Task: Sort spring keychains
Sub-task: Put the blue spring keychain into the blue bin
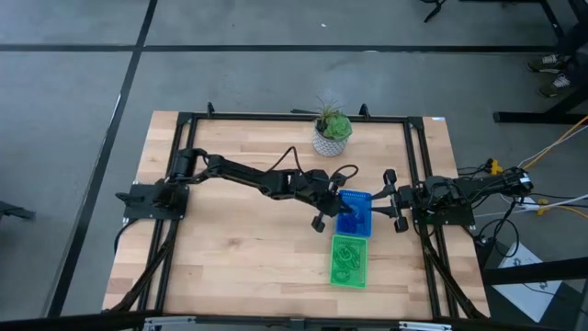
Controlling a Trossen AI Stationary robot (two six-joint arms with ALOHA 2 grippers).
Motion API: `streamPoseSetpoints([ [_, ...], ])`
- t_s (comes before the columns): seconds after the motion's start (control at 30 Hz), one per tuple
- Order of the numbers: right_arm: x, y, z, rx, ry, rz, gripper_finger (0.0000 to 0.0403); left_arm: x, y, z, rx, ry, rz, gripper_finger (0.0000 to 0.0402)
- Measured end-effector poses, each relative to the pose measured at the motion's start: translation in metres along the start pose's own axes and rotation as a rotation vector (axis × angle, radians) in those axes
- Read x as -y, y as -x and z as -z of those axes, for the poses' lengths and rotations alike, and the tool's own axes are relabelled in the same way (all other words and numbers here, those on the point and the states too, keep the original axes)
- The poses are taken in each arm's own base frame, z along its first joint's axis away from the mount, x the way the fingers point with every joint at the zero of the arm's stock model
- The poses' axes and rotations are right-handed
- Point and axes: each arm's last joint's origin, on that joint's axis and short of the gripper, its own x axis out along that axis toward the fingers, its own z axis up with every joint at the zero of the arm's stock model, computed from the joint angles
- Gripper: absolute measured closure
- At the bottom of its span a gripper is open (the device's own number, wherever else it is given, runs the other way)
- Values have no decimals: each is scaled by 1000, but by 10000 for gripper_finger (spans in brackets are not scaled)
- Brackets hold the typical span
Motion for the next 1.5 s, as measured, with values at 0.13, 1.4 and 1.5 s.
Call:
streamPoseSetpoints([
  [0.13,0,0,0,0,0,1,267,0,0,0,0,0,-1,394],
  [1.4,0,0,0,0,0,0,267,12,-23,36,-88,-19,8,393],
  [1.5,0,0,0,0,0,1,267,9,-22,35,-80,-11,-3,391],
])
